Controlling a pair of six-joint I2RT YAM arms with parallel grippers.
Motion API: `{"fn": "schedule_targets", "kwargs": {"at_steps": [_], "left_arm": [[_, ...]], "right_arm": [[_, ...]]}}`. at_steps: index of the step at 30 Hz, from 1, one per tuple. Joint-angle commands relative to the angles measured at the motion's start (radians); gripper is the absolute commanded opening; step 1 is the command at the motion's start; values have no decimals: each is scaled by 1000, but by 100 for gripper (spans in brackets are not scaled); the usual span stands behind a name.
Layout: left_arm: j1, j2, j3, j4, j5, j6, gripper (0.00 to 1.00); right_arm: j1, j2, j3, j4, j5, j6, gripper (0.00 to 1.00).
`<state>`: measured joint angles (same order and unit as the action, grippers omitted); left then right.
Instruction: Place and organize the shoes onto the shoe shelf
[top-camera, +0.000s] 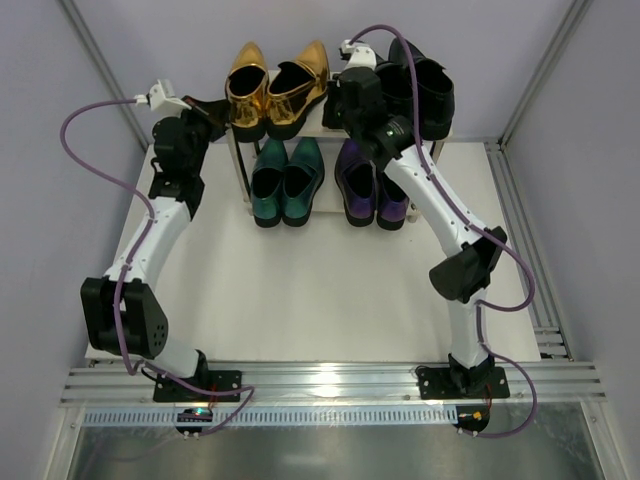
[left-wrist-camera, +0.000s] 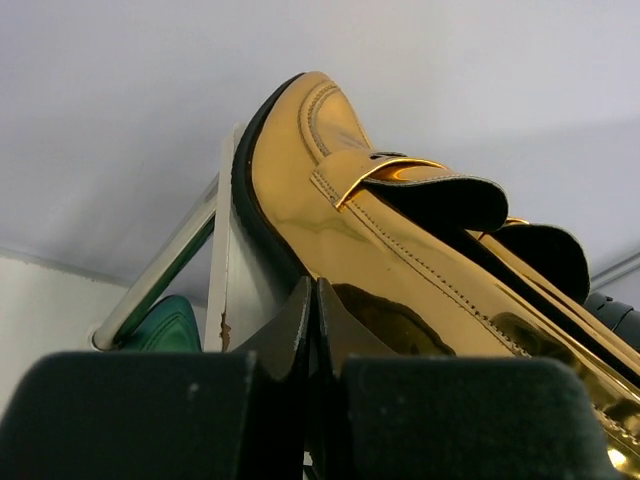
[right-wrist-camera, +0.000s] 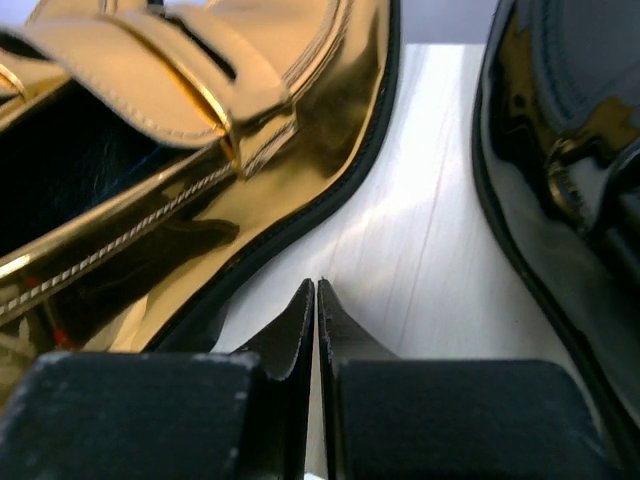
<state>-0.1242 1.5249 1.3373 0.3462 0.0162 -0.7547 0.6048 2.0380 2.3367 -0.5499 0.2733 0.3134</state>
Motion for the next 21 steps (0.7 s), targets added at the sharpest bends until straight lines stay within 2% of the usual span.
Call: {"fn": "schedule_targets", "kwargs": {"at_steps": [1,12,16,21], "left_arm": [[-8,-35,25,28,-8,31,0],[95,-86,-15,-15,-127,37,1],[110,-43,14,-18,-111,29,1],[113,46,63,11,-55,23,0]], "right_arm": [[1,25,90,1,101,16,4],[0,106,142,44,172,-7,4],[-2,137,145,94,133,-33,4],[-17,162,130,162,8,-39,4]]}}
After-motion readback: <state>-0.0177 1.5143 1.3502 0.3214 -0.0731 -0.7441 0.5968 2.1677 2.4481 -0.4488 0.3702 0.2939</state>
